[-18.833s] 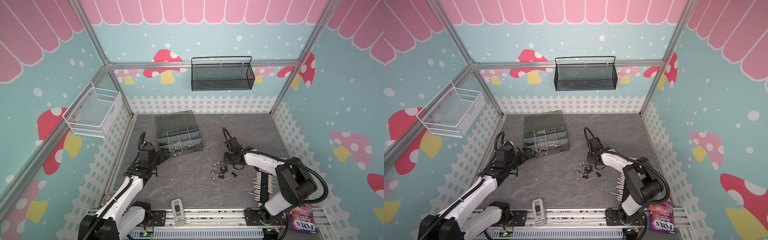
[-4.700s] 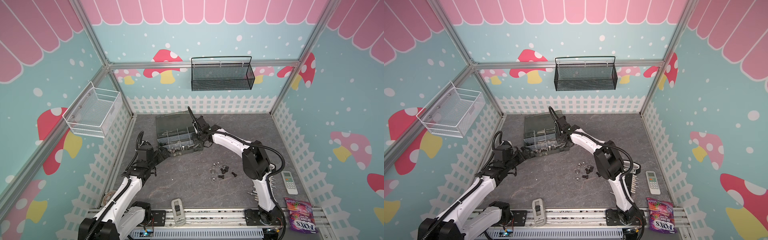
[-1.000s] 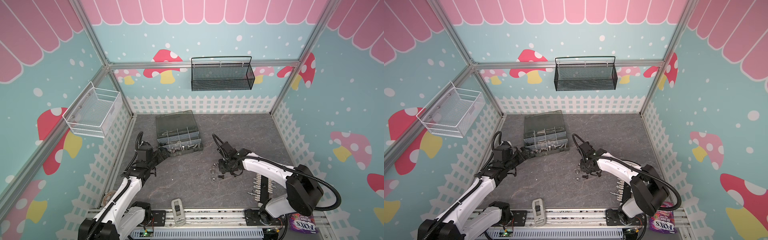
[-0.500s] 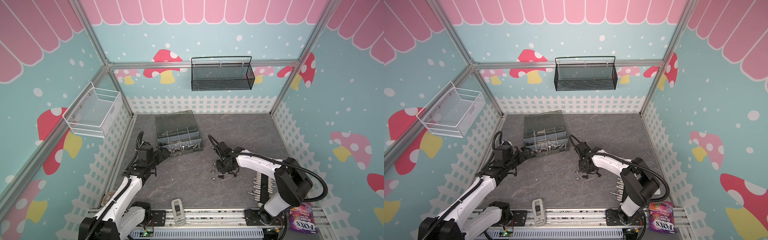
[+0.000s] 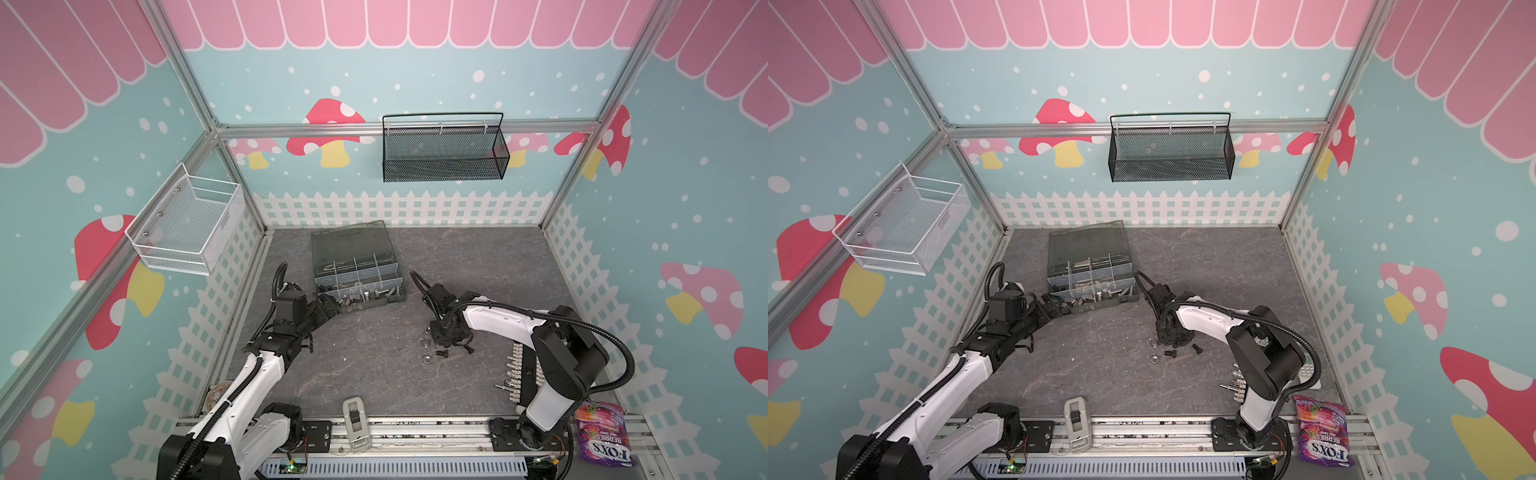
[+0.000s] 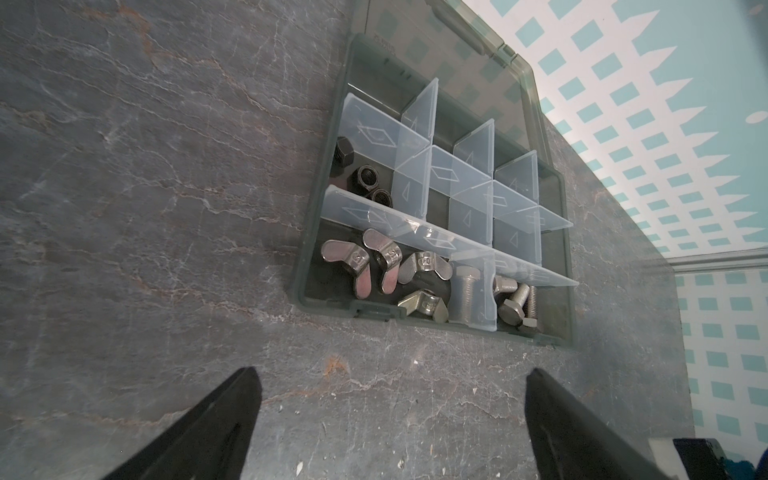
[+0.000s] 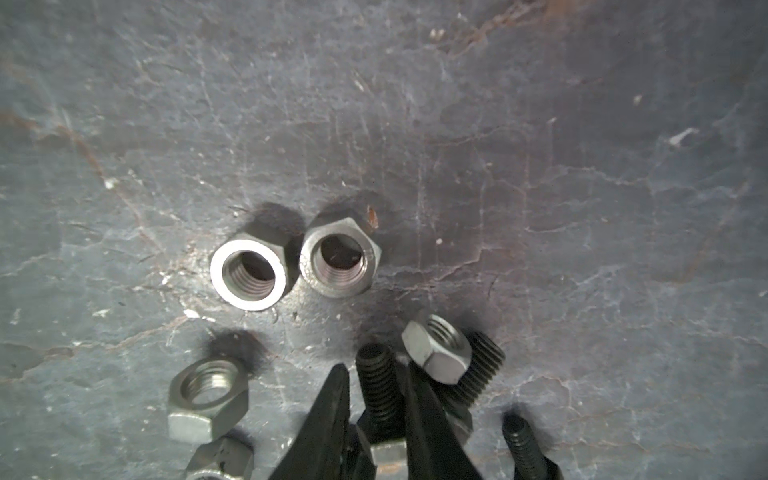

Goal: Sort the screws and nuts into containers
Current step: 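Lower the right gripper onto a black bolt and close it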

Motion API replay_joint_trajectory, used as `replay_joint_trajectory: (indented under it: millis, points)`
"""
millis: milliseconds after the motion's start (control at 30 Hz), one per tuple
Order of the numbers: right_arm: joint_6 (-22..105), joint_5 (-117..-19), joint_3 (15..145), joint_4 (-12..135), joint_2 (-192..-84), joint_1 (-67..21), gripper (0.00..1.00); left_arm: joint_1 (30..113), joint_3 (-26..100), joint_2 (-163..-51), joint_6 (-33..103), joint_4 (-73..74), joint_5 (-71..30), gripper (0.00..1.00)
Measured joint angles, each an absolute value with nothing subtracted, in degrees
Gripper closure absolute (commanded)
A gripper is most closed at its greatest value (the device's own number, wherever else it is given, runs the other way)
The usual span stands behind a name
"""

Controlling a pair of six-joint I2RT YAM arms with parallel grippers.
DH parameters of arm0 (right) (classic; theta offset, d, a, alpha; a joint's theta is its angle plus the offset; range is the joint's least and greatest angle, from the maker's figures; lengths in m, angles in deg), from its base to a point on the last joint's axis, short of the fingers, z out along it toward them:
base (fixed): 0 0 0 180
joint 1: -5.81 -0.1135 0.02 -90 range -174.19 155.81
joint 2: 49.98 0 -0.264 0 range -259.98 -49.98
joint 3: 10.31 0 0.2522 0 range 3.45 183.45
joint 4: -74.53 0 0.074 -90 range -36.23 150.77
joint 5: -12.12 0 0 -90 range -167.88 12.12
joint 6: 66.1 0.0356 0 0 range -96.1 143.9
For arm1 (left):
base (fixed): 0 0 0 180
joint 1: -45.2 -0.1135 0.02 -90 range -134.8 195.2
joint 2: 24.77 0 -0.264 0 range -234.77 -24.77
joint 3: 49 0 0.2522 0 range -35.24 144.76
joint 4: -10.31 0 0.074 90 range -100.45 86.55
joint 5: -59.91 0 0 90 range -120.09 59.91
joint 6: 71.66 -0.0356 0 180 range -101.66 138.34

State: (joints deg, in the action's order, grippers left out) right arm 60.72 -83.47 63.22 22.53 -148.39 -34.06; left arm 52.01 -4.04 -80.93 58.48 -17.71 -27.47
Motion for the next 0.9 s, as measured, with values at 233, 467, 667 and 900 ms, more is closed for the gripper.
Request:
replay_joint_trajectory:
  millis: [233,467,667,900]
  points:
    - [59.52,-83.38,63.57,22.4,-150.12,-34.06,0.77,51.97,-4.04,-80.93,58.46,-17.71,-27.47,0.0]
    - [58.6,-82.92,64.31,22.18,-150.75,-34.06,0.86,51.97,-4.06,-80.91,58.48,-17.71,-27.5,0.0]
    - [58.47,-82.86,64.4,22.14,-150.75,-34.06,0.96,51.97,-4.1,-80.8,58.48,-17.73,-27.54,0.0]
    - [58.45,-82.81,65.56,21.94,-149.97,-34.06,1.0,51.97,-4.1,-80.67,58.48,-17.73,-27.69,0.0]
